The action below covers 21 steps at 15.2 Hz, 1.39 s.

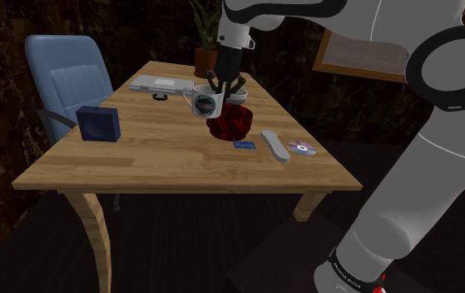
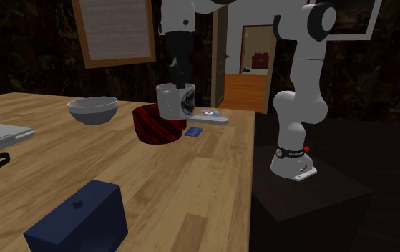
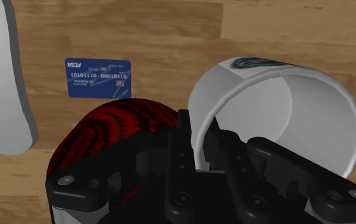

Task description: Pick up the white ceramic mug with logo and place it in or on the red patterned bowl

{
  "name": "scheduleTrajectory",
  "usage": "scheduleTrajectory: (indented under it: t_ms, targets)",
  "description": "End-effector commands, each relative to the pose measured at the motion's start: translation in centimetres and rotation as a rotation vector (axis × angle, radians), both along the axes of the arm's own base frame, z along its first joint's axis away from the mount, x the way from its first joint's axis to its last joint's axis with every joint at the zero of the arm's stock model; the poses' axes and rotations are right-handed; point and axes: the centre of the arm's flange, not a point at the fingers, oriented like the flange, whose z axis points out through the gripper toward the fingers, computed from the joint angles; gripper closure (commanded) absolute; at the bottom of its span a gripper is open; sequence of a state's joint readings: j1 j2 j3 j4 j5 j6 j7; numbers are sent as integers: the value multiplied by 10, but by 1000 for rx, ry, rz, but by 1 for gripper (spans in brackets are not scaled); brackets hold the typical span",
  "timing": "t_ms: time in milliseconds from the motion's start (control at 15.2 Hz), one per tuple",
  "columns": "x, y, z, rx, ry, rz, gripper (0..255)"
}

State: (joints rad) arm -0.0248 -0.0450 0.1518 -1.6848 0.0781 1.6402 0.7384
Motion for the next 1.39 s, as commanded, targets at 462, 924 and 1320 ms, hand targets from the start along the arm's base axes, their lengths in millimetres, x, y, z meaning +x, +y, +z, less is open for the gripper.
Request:
scheduleTrajectory:
  t_ms: [462, 924, 1320]
  targets:
    - [0, 0, 47, 0, 0, 0, 255]
    - [17, -64, 63, 0, 0, 0, 255]
    - [36, -131, 65, 0, 0, 0, 255]
